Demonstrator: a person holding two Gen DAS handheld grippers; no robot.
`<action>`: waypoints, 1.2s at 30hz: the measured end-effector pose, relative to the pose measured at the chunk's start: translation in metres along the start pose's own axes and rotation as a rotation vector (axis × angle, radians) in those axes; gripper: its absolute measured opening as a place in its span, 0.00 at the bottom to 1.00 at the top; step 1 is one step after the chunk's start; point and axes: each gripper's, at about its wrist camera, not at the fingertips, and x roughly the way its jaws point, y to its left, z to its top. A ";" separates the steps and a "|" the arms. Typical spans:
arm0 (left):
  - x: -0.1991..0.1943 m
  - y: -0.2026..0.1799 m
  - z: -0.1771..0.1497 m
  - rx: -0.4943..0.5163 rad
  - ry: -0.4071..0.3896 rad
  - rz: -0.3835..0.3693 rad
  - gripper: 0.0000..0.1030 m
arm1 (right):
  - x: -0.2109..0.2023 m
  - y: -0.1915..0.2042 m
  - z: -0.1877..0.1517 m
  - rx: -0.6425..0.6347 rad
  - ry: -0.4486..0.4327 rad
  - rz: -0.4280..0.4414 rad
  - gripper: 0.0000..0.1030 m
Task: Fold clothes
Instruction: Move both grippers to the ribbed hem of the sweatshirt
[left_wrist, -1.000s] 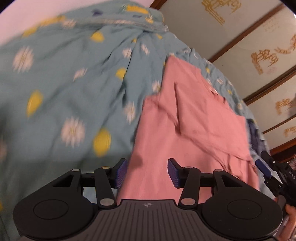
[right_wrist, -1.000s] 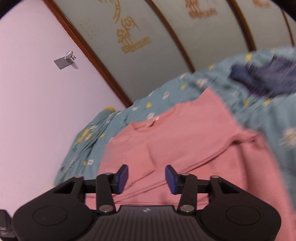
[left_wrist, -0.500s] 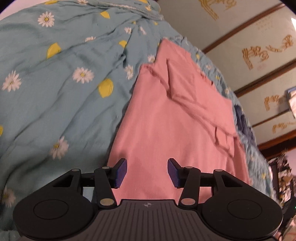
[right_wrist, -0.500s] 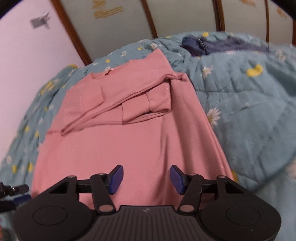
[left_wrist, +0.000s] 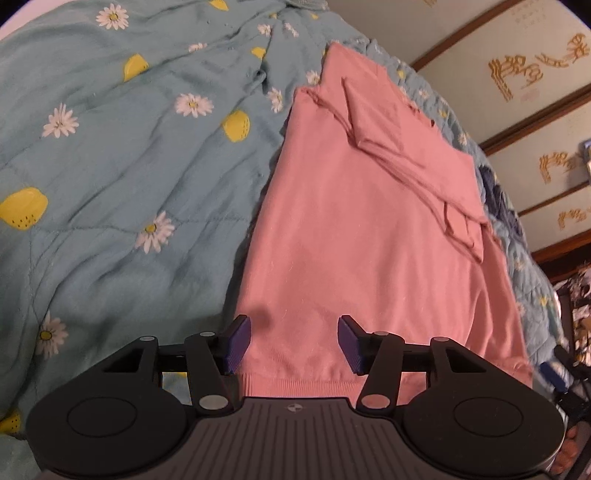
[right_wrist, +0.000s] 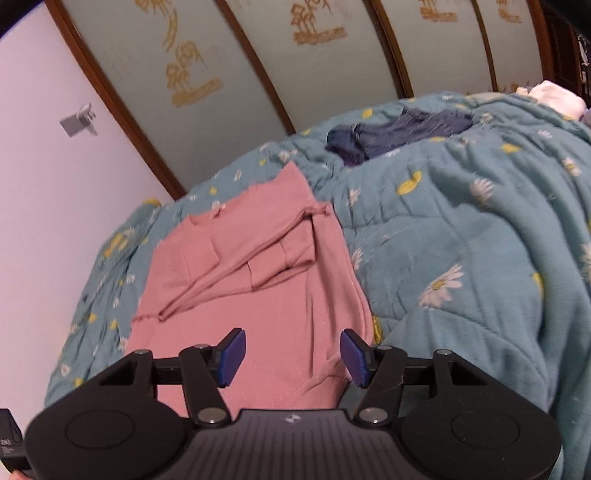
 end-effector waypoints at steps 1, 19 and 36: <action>0.000 -0.001 -0.001 0.006 0.001 -0.003 0.50 | 0.000 0.000 0.000 0.014 0.017 -0.023 0.55; -0.002 -0.001 0.001 -0.015 -0.036 -0.006 0.50 | 0.006 0.006 0.000 0.006 0.082 -0.051 0.64; -0.004 0.011 0.003 -0.083 -0.038 -0.036 0.53 | 0.044 0.022 -0.021 0.008 0.279 -0.173 0.07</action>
